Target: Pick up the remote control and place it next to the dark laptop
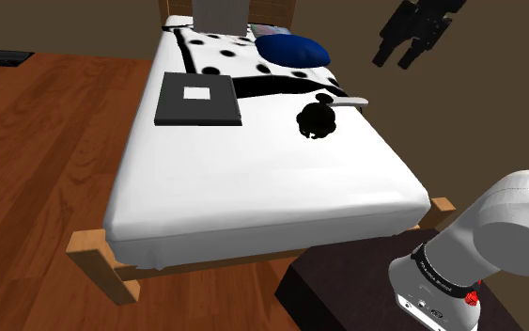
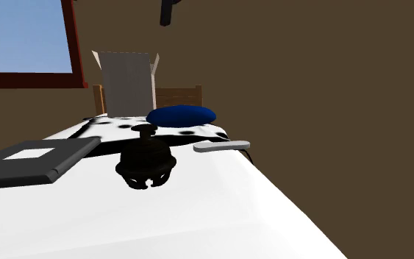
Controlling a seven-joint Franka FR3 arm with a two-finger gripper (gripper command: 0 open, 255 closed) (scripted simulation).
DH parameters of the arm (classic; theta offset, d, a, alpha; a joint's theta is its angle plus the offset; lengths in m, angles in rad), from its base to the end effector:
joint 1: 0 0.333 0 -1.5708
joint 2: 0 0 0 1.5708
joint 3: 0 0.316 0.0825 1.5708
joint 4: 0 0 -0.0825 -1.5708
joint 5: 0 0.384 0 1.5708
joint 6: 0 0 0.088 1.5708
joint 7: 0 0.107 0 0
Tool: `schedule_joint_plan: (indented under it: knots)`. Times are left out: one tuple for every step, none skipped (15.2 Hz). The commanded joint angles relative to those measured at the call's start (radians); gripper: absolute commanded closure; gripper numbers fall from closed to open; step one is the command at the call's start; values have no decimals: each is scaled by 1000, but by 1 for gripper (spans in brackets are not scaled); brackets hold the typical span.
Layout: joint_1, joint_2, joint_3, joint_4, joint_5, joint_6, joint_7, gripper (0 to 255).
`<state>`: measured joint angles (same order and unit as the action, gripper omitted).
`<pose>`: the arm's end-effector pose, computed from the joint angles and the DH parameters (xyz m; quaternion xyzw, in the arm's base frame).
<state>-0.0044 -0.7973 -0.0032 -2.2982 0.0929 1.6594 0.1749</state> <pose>0.3127 0.0064 0.6306 -0.9916 0.0908 -0.0748 0.0541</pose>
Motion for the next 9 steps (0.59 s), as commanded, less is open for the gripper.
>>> schedule_joint_plan:
  knots:
    - [0, 0, 0, 0, 0, 0, 0, 0]
    - [1, 0, -24, -16, -14, 10, -44, 0]
    - [2, 1, -48, -30, -29, 20, -87, 0]
    - [3, 5, -72, -43, -45, 30, -131, 0]
    - [4, 10, -97, -54, -60, 42, -174, 0]
    - [5, 17, -122, -63, -75, 53, -218, 0]
    - [6, 27, -146, -70, -90, 65, -262, 0]
    - [7, 38, -171, -76, -105, 78, -305, 0]
    - [8, 51, -196, -80, -120, 91, -349, 0]
